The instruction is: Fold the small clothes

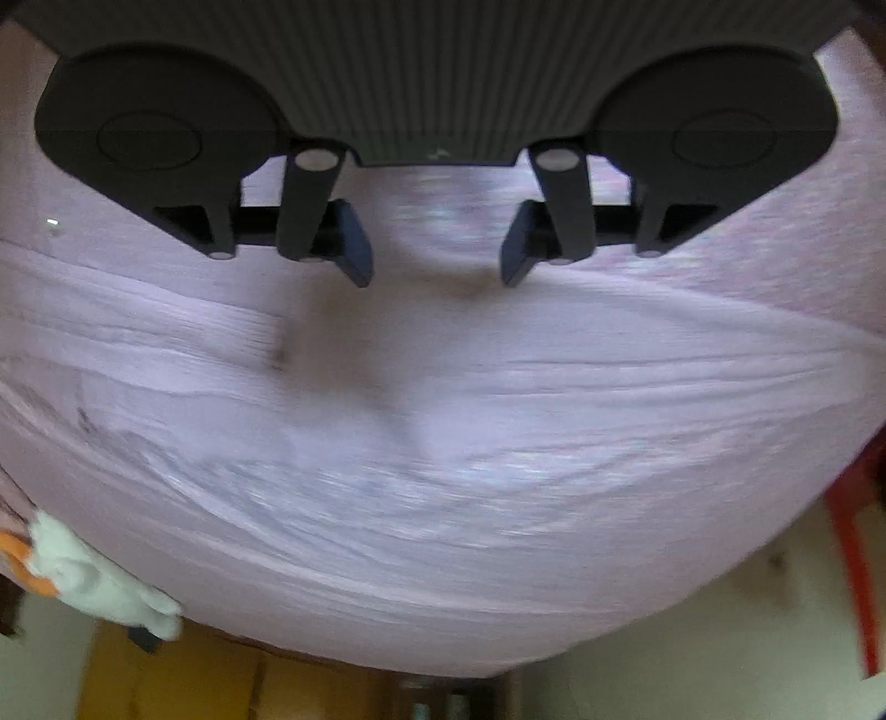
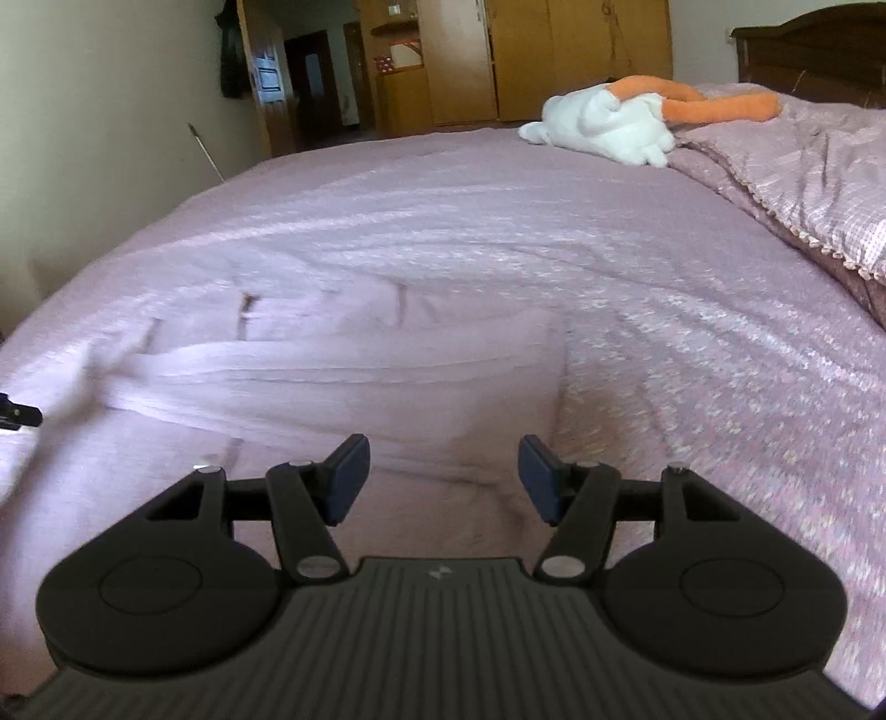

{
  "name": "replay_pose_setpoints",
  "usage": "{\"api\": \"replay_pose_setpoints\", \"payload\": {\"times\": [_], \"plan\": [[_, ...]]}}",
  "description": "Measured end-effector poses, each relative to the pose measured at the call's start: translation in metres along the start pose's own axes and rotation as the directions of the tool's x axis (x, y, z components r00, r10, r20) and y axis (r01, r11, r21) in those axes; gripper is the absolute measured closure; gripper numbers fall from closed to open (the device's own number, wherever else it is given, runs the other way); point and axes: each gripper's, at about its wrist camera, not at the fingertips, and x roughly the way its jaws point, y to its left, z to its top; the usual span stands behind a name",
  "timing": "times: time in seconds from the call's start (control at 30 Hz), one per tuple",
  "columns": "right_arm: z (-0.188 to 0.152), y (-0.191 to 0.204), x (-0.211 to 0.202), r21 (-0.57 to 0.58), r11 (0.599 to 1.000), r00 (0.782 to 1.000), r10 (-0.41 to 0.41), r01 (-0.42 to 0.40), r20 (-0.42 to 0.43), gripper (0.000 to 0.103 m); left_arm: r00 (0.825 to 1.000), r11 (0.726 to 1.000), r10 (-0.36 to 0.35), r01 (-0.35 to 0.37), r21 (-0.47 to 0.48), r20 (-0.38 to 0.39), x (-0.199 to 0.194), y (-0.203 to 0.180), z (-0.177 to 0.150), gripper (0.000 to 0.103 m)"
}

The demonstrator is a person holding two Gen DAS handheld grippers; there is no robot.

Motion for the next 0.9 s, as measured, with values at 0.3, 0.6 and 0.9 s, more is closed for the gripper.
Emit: {"api": "replay_pose_setpoints", "payload": {"times": [0.3, 0.6, 0.9], "plan": [[-0.024, 0.052, -0.028, 0.081, 0.994, 0.996, 0.082, -0.08, -0.031, 0.036, 0.993, 0.985, 0.11, -0.103, -0.14, 0.043, -0.014, 0.103, -0.004, 0.041], [-0.048, 0.086, -0.012, 0.044, 0.998, 0.996, 0.047, -0.044, -0.074, 0.036, 0.993, 0.958, 0.1, -0.08, -0.275, 0.059, 0.01, 0.154, -0.009, 0.04], [-0.056, 0.082, 0.014, 0.084, 0.996, 0.995, 0.018, -0.009, -0.1, 0.035, 0.996, 0.863, 0.021, 0.029, -0.505, 0.092, 0.04, 0.191, 0.001, 0.04]]}}
